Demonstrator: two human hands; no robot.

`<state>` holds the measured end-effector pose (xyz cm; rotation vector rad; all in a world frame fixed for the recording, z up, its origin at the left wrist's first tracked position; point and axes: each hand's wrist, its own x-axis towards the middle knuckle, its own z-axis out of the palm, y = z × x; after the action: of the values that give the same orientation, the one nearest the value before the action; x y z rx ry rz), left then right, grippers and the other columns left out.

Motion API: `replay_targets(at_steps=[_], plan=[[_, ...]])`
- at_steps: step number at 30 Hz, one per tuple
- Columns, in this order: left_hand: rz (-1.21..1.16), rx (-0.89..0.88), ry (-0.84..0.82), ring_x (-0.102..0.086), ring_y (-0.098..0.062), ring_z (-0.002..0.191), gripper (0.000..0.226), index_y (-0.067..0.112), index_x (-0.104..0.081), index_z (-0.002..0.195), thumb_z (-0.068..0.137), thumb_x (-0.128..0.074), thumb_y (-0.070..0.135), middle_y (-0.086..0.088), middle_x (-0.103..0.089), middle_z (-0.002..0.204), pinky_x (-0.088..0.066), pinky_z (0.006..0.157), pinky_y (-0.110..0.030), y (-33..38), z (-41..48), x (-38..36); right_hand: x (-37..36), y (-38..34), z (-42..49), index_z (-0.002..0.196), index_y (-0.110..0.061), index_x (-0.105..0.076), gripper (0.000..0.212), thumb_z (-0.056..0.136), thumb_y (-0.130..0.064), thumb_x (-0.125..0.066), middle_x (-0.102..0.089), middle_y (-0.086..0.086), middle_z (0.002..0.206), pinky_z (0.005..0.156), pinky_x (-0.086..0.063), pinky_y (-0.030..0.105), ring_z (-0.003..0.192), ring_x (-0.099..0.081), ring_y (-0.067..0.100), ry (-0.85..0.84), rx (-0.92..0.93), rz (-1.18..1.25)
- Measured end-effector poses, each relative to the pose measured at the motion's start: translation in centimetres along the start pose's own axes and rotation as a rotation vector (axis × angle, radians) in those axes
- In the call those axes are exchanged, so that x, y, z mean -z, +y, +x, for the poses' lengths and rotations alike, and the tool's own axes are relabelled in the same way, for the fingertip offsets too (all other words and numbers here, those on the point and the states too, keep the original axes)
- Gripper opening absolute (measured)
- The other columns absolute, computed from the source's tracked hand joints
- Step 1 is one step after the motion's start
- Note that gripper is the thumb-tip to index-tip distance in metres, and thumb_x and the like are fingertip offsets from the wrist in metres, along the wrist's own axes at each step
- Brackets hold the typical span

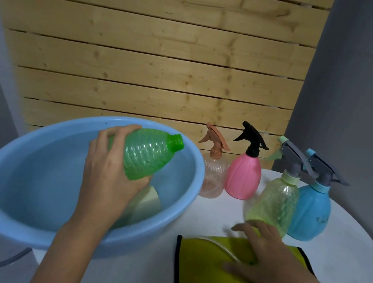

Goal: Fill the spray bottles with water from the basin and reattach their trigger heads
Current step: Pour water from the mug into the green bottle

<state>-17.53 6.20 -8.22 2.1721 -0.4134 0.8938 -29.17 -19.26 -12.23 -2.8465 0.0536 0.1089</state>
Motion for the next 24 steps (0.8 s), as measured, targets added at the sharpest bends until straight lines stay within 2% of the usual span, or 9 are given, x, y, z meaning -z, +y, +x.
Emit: replay_targets(at_steps=[3,6,8,13,17,19,20,22,24], plan=[[-0.003,0.003,-0.003,-0.047,-0.029,0.11,0.088,0.023,-0.05,0.13,0.052,-0.088,0.012,-0.006,-0.048,0.121,-0.039,0.095,-0.039,-0.1,0.0,0.0,0.5,-1.7,0.3,0.14,-0.052,-0.016,0.065,0.081,-0.072,-0.035,-0.001,-0.024,0.154,0.114,-0.017,0.023,0.142,-0.006,-0.001,0.195,0.076,0.049],[-0.01,0.01,-0.014,-0.048,-0.027,0.112,0.088,0.023,-0.05,0.131,0.052,-0.088,0.013,-0.003,-0.048,0.122,-0.038,0.095,-0.035,-0.2,0.0,0.0,0.6,-3.2,0.8,0.139,-0.062,0.002,0.06,0.086,-0.067,-0.026,0.009,-0.029,0.154,0.107,-0.008,0.011,0.134,0.001,-0.014,0.356,0.161,0.032],[-0.011,0.013,-0.023,-0.049,-0.026,0.113,0.088,0.022,-0.05,0.13,0.052,-0.088,0.012,-0.003,-0.048,0.123,-0.04,0.095,-0.036,-0.1,0.0,0.0,0.4,-4.3,1.4,0.138,-0.063,0.008,0.059,0.089,-0.068,-0.023,0.008,-0.028,0.155,0.106,-0.004,0.009,0.132,0.005,-0.016,0.411,0.196,0.034],[0.019,0.015,-0.029,-0.052,-0.027,0.113,0.086,0.025,-0.051,0.127,0.051,-0.087,0.014,-0.002,-0.051,0.123,-0.043,0.092,-0.039,-0.1,-0.1,0.0,0.0,-7.5,2.7,0.142,-0.059,0.007,0.061,0.085,-0.072,-0.012,0.005,-0.029,0.153,0.106,0.007,0.003,0.138,0.009,-0.016,0.469,0.262,0.111],[0.073,0.011,-0.022,-0.056,-0.03,0.104,0.08,0.02,-0.051,0.12,0.049,-0.087,0.021,-0.003,-0.056,0.112,-0.046,0.086,-0.04,-0.8,0.1,-0.1,-0.6,-10.0,4.3,0.147,-0.051,-0.008,0.066,0.086,-0.074,-0.007,-0.006,-0.017,0.158,0.115,0.003,0.016,0.142,0.004,-0.007,0.442,0.279,0.153],[0.11,0.035,-0.021,-0.056,-0.033,0.099,0.076,0.017,-0.051,0.116,0.049,-0.086,0.026,-0.004,-0.059,0.105,-0.045,0.083,-0.04,-1.1,0.4,0.0,-0.8,-11.1,5.1,0.149,-0.039,-0.022,0.074,0.086,-0.076,-0.008,-0.019,-0.009,0.158,0.117,-0.011,0.025,0.144,-0.008,0.0,0.478,0.28,0.137],[0.114,0.058,-0.022,-0.055,-0.033,0.098,0.074,0.017,-0.051,0.114,0.05,-0.086,0.029,-0.004,-0.06,0.102,-0.044,0.083,-0.04,-1.1,0.4,0.0,-0.7,-11.6,5.3,0.15,-0.036,-0.022,0.076,0.086,-0.076,-0.011,-0.017,-0.008,0.158,0.118,-0.013,0.026,0.145,-0.01,0.004,0.462,0.272,0.114],[0.086,0.118,-0.037,-0.053,-0.031,0.101,0.073,0.019,-0.05,0.115,0.053,-0.085,0.032,-0.002,-0.06,0.103,-0.042,0.082,-0.038,-1.2,0.7,0.4,-0.3,-12.3,5.8,0.151,-0.038,-0.011,0.068,0.092,-0.066,-0.028,0.001,-0.01,0.16,0.116,-0.005,0.022,0.146,-0.003,0.007,0.311,0.269,0.082],[0.089,0.158,-0.062,-0.049,-0.029,0.105,0.074,0.021,-0.046,0.117,0.055,-0.082,0.038,0.001,-0.059,0.105,-0.041,0.083,-0.038,-1.4,1.0,0.8,0.4,-13.3,6.4,0.151,-0.038,-0.007,0.069,0.094,-0.05,-0.045,0.006,-0.008,0.16,0.114,-0.004,0.019,0.146,-0.001,0.008,0.194,0.291,0.081]])
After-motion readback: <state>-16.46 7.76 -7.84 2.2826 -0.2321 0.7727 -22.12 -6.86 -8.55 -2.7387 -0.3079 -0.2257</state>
